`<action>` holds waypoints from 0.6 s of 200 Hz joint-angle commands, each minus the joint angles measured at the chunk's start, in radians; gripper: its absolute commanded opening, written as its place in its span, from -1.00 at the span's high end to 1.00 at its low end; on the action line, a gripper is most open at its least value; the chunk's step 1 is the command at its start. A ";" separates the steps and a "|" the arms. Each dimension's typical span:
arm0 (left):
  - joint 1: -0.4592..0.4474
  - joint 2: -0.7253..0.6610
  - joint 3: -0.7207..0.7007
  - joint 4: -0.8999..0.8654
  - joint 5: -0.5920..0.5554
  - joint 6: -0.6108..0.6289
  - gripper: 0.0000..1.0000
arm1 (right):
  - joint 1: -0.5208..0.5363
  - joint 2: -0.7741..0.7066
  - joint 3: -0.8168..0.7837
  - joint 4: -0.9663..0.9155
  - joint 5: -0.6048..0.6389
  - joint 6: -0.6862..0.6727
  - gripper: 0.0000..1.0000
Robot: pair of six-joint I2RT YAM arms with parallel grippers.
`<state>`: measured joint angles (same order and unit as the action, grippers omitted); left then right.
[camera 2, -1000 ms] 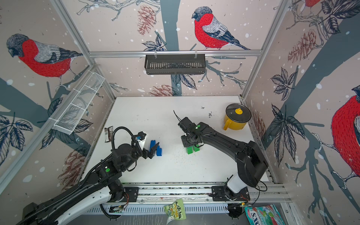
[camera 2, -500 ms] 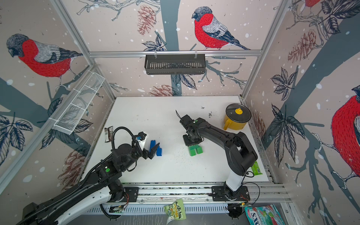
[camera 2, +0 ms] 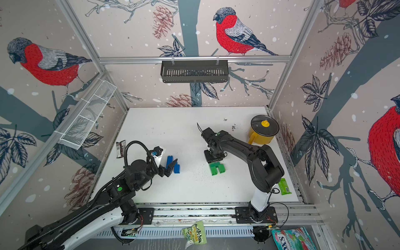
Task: Assemble the letter h with lego
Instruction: Place the lego brick at the center of the board.
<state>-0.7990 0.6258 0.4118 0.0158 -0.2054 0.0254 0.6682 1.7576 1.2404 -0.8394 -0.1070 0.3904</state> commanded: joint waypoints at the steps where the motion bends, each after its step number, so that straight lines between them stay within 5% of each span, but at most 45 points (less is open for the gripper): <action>1: -0.002 -0.001 -0.004 0.044 0.011 0.001 -0.97 | -0.001 0.003 0.016 -0.018 -0.003 0.000 0.00; 37: -0.002 -0.006 -0.006 0.053 -0.020 0.001 -0.97 | -0.001 -0.079 0.065 0.010 0.041 0.007 -0.15; 79: 0.000 -0.012 -0.022 0.083 -0.098 -0.025 -0.97 | -0.025 -0.247 0.024 0.123 0.135 0.051 -0.69; 92: 0.005 -0.012 -0.029 0.096 -0.136 -0.035 -0.97 | -0.041 -0.285 0.011 0.163 0.120 0.065 -0.99; 120: 0.047 -0.011 -0.039 0.143 -0.188 -0.098 -0.97 | -0.069 -0.367 -0.030 0.250 0.140 0.074 -0.99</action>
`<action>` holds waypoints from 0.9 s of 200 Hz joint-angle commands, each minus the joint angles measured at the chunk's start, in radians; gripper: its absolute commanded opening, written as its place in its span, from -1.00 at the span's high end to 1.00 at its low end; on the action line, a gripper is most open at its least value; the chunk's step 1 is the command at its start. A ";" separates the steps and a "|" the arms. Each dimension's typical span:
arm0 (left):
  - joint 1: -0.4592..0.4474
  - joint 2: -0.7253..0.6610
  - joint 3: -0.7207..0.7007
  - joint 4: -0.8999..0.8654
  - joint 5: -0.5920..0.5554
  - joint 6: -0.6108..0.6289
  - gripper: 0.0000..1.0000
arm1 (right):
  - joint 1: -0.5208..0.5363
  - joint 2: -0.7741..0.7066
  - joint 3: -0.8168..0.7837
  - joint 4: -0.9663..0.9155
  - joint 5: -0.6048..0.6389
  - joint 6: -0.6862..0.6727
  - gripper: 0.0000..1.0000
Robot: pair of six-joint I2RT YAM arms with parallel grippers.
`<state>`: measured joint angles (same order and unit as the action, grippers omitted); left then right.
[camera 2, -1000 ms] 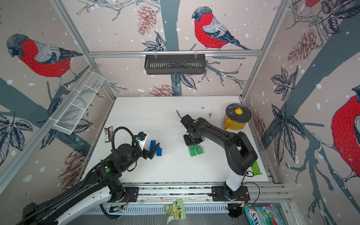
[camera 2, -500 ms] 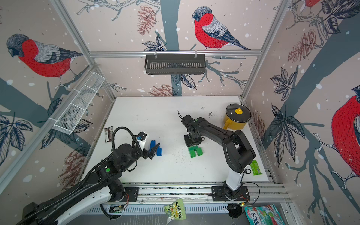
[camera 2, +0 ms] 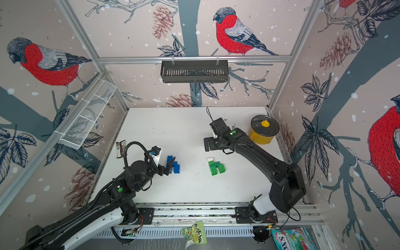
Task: Assemble the letter h with lego
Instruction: Place the lego brick at the center of the board, then reset both arms
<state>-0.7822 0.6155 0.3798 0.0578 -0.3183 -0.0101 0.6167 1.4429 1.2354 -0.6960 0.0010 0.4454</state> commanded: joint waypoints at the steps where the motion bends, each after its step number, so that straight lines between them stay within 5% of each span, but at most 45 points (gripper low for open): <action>1: 0.032 0.000 -0.007 0.101 -0.075 -0.065 -0.97 | -0.020 -0.055 -0.027 0.110 0.032 0.020 -0.99; 59: 0.144 0.058 0.079 0.099 -0.323 -0.211 -0.97 | -0.062 -0.353 -0.374 0.540 0.336 -0.073 -0.99; 73: 0.211 0.091 0.091 0.109 -0.288 -0.234 -0.97 | -0.084 -0.419 -0.493 0.663 0.443 -0.053 -0.99; 103: 0.349 0.178 0.070 0.184 -0.227 -0.235 -0.97 | -0.213 -0.537 -0.756 0.992 0.464 -0.153 -0.99; 143: 0.487 0.338 0.009 0.333 -0.216 -0.253 -0.97 | -0.383 -0.475 -0.854 1.245 0.494 -0.324 -0.99; 180: 0.585 0.496 -0.003 0.458 -0.211 -0.178 -0.97 | -0.476 -0.343 -0.934 1.478 0.502 -0.331 -0.99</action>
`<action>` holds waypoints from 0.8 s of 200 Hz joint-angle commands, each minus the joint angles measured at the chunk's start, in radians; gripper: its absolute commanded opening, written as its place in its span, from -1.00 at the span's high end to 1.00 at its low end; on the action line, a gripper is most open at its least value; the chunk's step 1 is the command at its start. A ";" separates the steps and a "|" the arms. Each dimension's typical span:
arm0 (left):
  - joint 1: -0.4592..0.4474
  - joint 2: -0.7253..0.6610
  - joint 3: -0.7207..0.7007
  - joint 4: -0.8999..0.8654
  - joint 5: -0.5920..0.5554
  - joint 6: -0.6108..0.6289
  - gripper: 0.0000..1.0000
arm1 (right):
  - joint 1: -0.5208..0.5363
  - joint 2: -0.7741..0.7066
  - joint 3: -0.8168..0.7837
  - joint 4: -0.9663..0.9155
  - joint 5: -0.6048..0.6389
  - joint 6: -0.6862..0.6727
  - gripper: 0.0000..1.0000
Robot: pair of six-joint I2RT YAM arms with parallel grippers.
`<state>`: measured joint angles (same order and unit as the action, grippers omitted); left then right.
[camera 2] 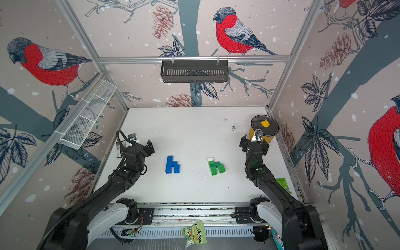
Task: Assemble the letter h with lego
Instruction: Reset both arms
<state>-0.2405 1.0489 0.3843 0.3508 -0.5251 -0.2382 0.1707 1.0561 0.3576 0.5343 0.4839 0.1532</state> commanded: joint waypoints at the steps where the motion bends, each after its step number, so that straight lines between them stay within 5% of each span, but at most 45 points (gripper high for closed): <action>1: 0.045 0.066 -0.009 0.168 -0.004 0.052 -0.97 | -0.031 0.046 -0.059 0.258 0.015 -0.038 -0.99; 55: 0.072 0.292 -0.064 0.485 0.023 0.139 -0.97 | -0.088 0.282 -0.128 0.555 -0.078 -0.056 -0.99; 105: 0.149 0.321 -0.095 0.638 0.135 0.167 -0.97 | -0.097 0.469 -0.162 0.782 -0.141 -0.082 -0.99; 160: 0.157 0.466 -0.146 0.876 0.232 0.224 -0.98 | -0.131 0.446 -0.134 0.689 -0.211 -0.057 -0.99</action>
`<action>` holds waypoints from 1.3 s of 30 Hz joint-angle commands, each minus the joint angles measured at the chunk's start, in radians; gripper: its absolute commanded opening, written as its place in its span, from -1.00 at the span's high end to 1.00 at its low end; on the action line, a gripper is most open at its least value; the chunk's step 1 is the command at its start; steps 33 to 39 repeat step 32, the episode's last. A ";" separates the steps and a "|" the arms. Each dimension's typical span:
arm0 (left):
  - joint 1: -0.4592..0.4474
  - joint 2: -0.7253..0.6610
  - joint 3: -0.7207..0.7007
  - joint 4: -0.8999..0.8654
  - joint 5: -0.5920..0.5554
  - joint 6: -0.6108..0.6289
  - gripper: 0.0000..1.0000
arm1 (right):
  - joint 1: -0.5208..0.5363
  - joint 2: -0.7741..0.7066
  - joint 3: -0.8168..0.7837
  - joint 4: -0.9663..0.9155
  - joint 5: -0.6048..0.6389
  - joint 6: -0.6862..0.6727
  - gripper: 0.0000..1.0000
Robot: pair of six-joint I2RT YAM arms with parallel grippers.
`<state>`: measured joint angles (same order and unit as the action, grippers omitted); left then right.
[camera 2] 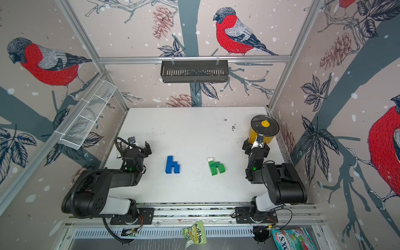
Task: Assemble the letter h with lego
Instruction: Reset both arms
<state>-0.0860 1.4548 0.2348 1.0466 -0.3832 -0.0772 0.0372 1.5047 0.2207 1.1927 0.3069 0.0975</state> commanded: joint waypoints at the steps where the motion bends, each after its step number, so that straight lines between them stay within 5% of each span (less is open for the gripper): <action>1: 0.002 0.062 0.005 0.181 0.092 0.068 -0.97 | 0.003 -0.003 0.003 0.030 -0.035 -0.002 -0.99; 5: 0.006 0.058 0.050 0.077 0.075 0.040 -0.97 | 0.003 -0.006 0.003 0.024 -0.035 0.000 -0.99; 39: 0.006 0.053 0.040 0.092 0.073 0.040 -0.97 | -0.007 -0.002 0.010 0.015 -0.064 0.002 -0.99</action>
